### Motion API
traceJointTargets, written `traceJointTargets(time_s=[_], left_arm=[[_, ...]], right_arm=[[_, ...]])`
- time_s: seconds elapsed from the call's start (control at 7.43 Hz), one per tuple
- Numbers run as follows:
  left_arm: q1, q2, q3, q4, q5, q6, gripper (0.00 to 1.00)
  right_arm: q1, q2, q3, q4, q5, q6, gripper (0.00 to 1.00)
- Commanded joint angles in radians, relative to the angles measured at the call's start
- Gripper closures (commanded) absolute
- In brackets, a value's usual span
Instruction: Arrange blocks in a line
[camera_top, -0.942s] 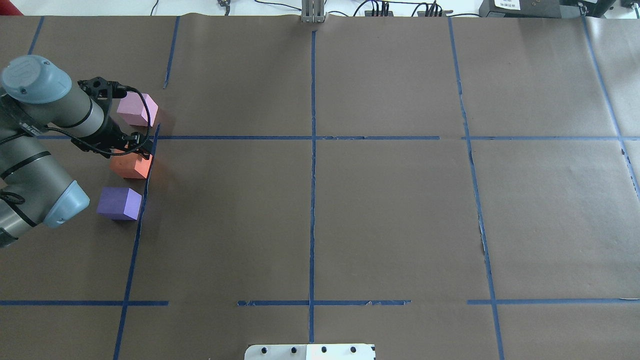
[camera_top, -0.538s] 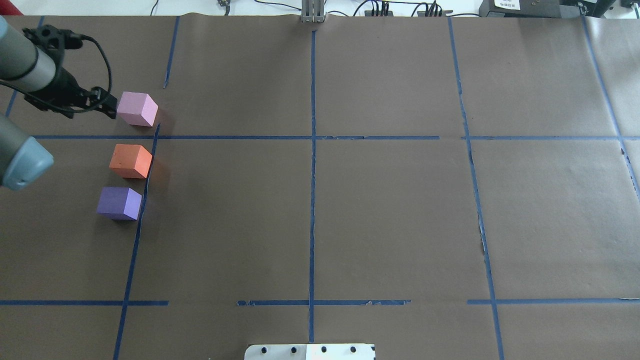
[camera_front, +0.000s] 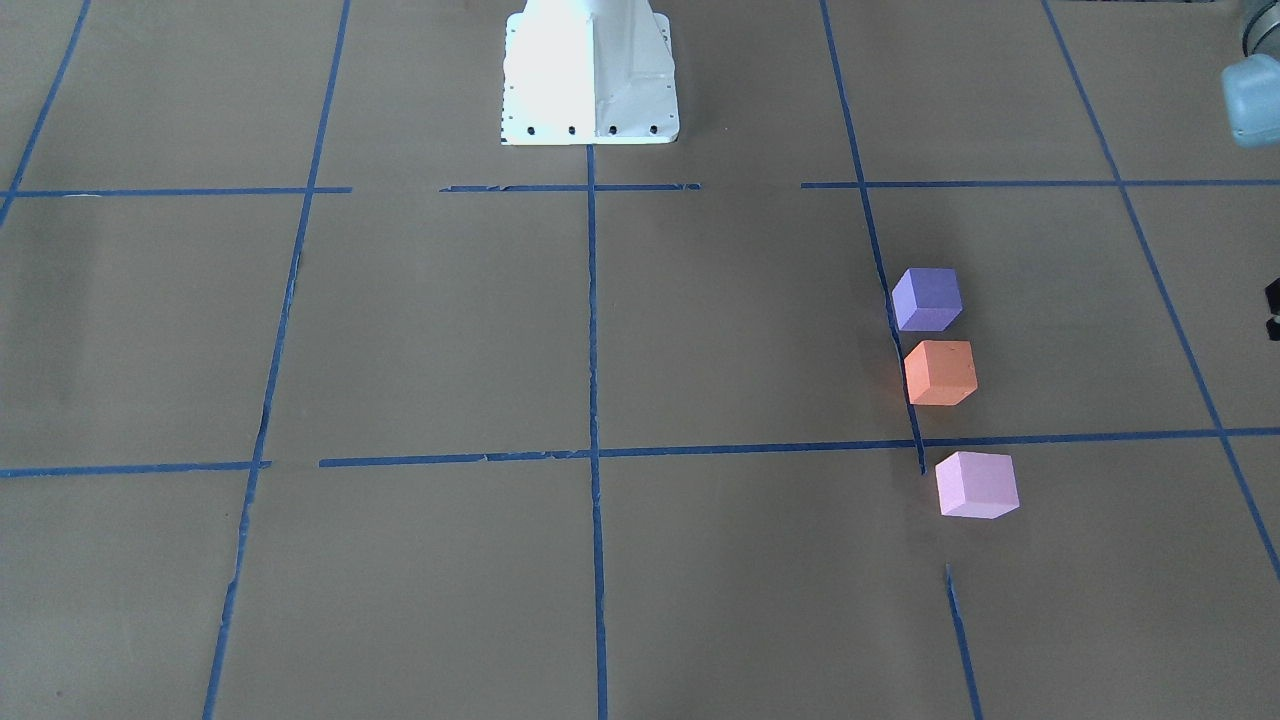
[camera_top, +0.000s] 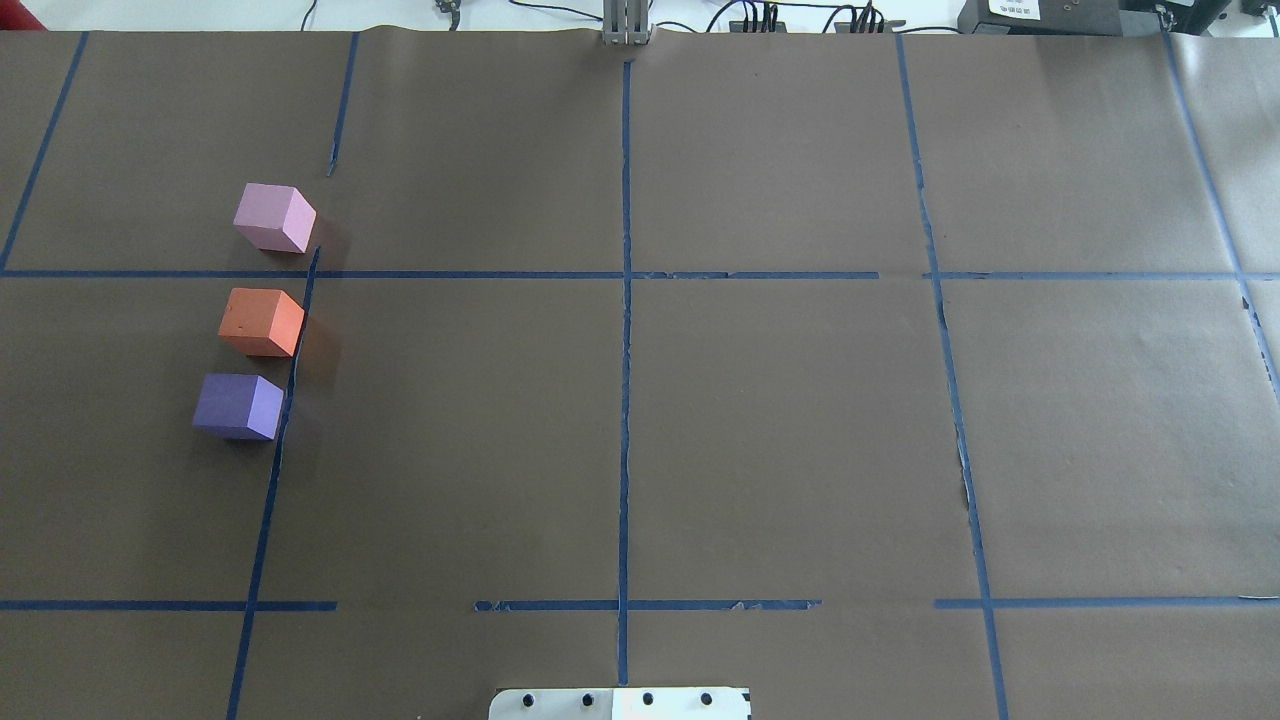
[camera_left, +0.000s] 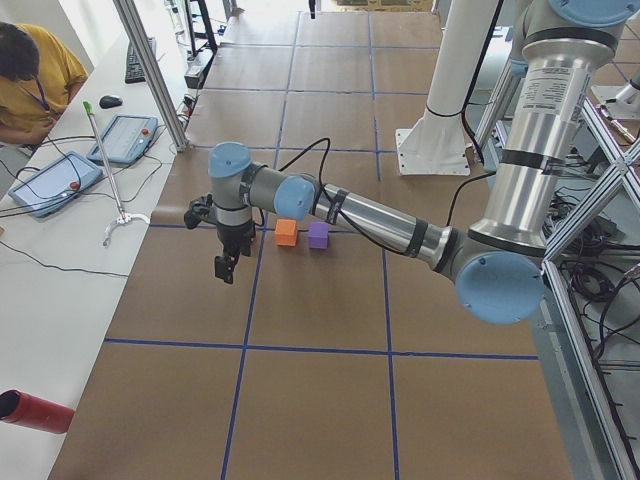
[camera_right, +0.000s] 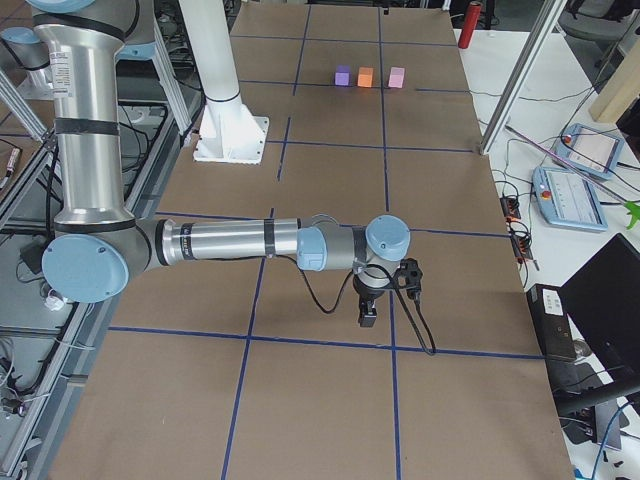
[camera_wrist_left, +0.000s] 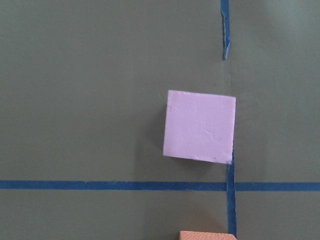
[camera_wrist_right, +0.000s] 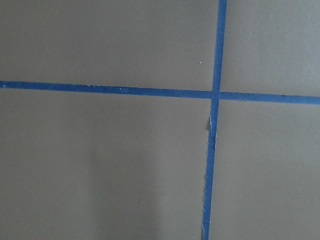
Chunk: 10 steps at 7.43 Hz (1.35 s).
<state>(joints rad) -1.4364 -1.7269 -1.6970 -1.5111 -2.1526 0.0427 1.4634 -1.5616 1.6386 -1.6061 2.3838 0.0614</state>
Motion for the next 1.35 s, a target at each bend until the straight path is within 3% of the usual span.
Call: traceJointTargets(time_s=[0.0,0.27,1.21], left_arm=[[-0.134,0.111,0.039,-0.014,-0.085,0.152,0.0],[-0.157,0.159,0.04,-0.021,-0.157,0.192,0.0],[-0.156,0.167,0.043,-0.055,-0.158,0.189,0.0]], right_arm=[[0.0,0.0,0.001,0.0,0.0,0.0,0.0],[0.0,0.0,0.0,0.0,0.0,0.0,0.0],[0.0,0.0,0.0,0.0,0.0,0.0,0.0]])
